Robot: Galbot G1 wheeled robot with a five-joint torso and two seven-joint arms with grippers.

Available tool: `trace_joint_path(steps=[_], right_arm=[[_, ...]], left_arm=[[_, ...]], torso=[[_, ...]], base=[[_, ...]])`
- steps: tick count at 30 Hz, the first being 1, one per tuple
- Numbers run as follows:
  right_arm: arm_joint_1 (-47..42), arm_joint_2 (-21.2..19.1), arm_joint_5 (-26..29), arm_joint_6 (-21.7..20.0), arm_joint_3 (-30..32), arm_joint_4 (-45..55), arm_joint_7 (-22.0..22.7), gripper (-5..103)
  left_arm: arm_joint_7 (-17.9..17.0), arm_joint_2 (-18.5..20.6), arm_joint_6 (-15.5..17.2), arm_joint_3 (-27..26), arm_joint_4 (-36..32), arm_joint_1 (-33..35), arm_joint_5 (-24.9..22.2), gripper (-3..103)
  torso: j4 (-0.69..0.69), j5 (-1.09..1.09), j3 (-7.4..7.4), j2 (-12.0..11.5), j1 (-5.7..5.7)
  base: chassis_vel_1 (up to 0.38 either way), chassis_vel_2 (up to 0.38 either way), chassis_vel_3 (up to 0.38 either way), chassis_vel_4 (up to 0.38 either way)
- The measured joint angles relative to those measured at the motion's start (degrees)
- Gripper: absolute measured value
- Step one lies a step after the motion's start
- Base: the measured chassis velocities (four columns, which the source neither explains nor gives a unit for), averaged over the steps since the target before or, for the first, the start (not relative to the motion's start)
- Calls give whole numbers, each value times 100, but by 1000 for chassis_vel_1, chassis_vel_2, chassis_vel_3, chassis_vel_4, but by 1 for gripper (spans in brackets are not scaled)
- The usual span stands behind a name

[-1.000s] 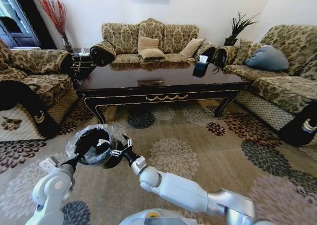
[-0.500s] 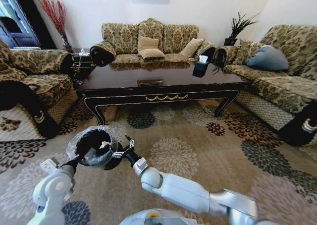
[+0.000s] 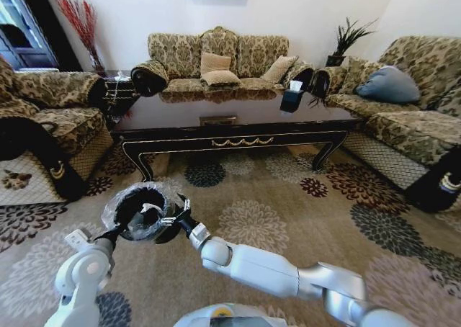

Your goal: Move to the front of the table and pick up the trash from the floor, then place it into the trash bin.

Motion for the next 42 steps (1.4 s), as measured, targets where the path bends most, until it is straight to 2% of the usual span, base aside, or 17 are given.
trace_joint_path(steps=[4, 6, 8, 10, 11, 13, 14, 15, 16, 25, 30, 33, 34, 36, 38, 42], right_arm=[[138, -252, 213, -421, -78, 209, 149, 100], [167, -318, 260, -503, -86, 265, 173, 100], [282, -597, 488, -934, -117, 534, 311, 100], [320, -679, 573, -1084, -118, 607, 411, 100], [388, -843, 731, -1365, -135, 676, 586, 100], [492, -938, 889, -1618, -155, 854, 758, 100], [492, -938, 889, -1618, -155, 854, 758, 100], [517, -957, 943, -1682, -160, 881, 805, 100], [567, -962, 1047, -1784, -164, 965, 900, 100], [616, -837, 1107, -1843, -177, 1018, 1059, 100], [359, -832, 1161, -1835, 28, 895, 1103, 100], [45, -822, 1616, -1907, 343, 825, 1143, 100], [45, -822, 1616, -1907, 343, 825, 1143, 100], [-225, -643, 2086, -2159, 582, 691, 1392, 100], [-305, -520, 2283, -2250, 651, 618, 1524, 100], [-600, 128, 3067, -2477, 932, 84, 2085, 100]], left_arm=[[94, 49, -27, -4, 29, -119, -93, 3], [109, 52, -42, -4, 35, -139, -98, 3], [143, 56, -92, -5, 54, -207, -109, 3], [128, 51, -104, -18, 63, -222, -93, 3], [138, 50, -145, -36, 54, -257, -101, 3], [182, 41, -143, 9, 42, -290, -142, 1], [182, 41, -143, 9, 42, -290, -142, 1], [163, 39, -143, 16, 42, -299, -141, 1], [143, 33, -131, 22, 45, -303, -136, 1], [150, 34, -118, -37, -33, -171, -151, 1], [154, 123, -113, -216, -51, -84, -241, 1], [59, 342, -111, -601, 12, -189, -614, 1], [59, 342, -111, -601, 12, -189, -614, 1], [-59, 613, -96, -1055, 129, -257, -990, 1], [-94, 686, -82, -1163, 166, -258, -1093, 1], [-148, 845, -43, -1477, 255, -170, -1272, 1]], torso=[[-1, 1, 0, 0, 0], [-1, 0, 0, 0, 0], [0, 2, 0, 0, 0], [-3, 1, 0, 0, 0], [-2, 0, 1, -1, 0], [-1, 3, -1, 0, -1], [-1, 3, -1, 0, -1], [-7, 0, -1, 0, 0], [1, 0, 0, 0, 0], [0, 1, 0, 0, 0], [0, -1, 0, 0, 0], [-4, -1, 0, 0, 0], [-4, -1, 0, 0, 0], [-3, 0, 0, 0, 0], [-1, 1, 0, 0, 0], [3, -1, 0, 0, 0]], base=[[0, 0, 0, 0], [0, 0, 0, 0], [0, 0, 0, 0], [0, 0, 0, 0], [0, 0, 0, 0], [0, 0, 0, 0], [0, 0, 0, 0], [0, 0, 0, 0], [0, 0, 0, 0], [0, 0, 0, 0], [0, 0, 0, 0], [0, 0, 0, 0], [0, 0, 0, 0], [0, 0, 0, 0], [0, 0, 0, 0], [0, 0, 0, 0]])
